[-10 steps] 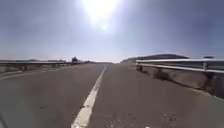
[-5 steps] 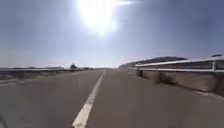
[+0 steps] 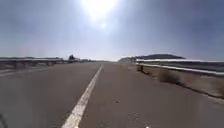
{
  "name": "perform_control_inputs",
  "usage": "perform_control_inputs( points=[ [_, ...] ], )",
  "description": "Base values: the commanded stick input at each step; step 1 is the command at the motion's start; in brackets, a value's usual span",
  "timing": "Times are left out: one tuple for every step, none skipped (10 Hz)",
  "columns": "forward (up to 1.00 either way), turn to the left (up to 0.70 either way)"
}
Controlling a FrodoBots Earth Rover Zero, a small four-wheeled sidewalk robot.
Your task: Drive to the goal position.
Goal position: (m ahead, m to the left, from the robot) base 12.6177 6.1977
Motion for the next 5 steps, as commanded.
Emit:
perform_control_inputs(
  points=[
    [0.70,0.00],
    [0.70,0.00],
    [0.70,0.00],
    [0.70,0.00],
    [0.70,0.00]
  ],
)
